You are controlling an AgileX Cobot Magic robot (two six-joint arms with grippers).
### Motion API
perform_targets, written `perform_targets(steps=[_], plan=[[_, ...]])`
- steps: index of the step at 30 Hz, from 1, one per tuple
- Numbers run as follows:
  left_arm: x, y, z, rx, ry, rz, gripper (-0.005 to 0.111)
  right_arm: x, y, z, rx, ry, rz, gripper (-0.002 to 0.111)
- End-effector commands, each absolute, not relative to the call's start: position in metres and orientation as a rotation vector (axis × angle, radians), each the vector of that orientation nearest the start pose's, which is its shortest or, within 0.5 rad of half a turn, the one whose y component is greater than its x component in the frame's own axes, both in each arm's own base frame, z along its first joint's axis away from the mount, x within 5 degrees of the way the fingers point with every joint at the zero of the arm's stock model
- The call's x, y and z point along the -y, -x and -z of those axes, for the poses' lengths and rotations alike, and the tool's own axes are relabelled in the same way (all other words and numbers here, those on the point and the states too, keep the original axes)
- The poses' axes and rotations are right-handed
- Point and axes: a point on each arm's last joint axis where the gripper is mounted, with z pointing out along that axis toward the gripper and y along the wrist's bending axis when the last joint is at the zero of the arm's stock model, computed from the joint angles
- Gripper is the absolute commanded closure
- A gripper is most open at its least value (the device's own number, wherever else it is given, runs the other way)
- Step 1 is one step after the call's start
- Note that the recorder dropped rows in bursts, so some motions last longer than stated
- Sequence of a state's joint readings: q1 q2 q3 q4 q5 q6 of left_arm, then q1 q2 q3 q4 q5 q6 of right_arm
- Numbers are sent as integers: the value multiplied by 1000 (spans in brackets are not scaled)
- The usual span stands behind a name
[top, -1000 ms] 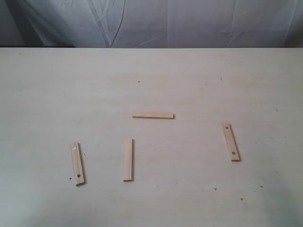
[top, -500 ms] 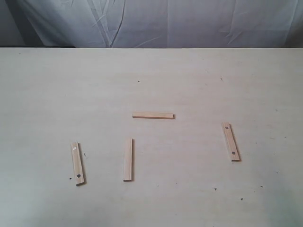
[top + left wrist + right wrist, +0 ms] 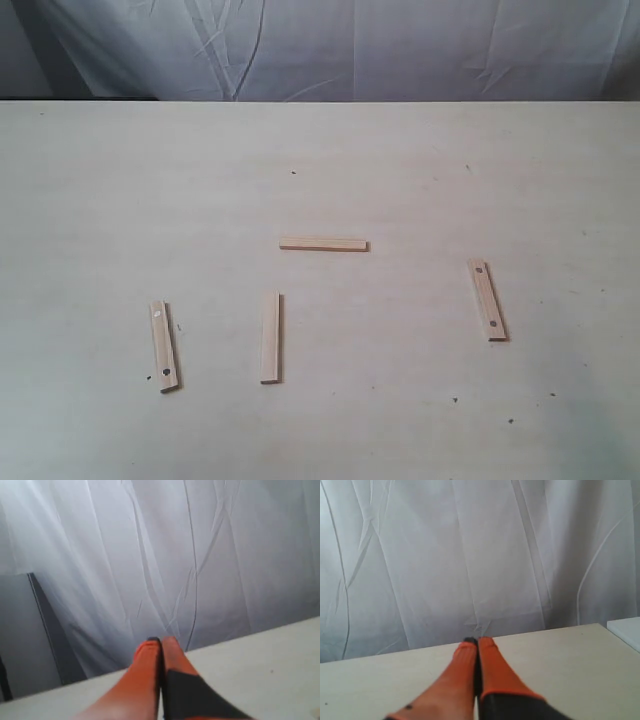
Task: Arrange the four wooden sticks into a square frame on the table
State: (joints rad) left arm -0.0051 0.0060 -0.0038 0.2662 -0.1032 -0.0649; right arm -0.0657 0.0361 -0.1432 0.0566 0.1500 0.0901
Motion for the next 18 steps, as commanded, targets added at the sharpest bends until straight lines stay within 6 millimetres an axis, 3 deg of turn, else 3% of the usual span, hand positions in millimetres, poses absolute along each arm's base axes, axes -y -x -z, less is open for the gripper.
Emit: perform_targets(steps=[1,5,10,13,18], plan=[[6,-51,-235,-1225,-167,-95,107,3,-62,-273,-1749,-147,-39,109],[4,-50,-238,-1199,81,221,107,6,-77,-285,-1893,-126,19,109],[2,-50,-238,-1190,193,337,107,8,-92,-286,-1895,-108,44,109],[1,-47,-255,-1226,221,344,107,9,-95,-287,-1882,-103,59,109],[-2,-53,-296,-1470,175,163,107,8,-96,-286,-1892,-129,24,109]])
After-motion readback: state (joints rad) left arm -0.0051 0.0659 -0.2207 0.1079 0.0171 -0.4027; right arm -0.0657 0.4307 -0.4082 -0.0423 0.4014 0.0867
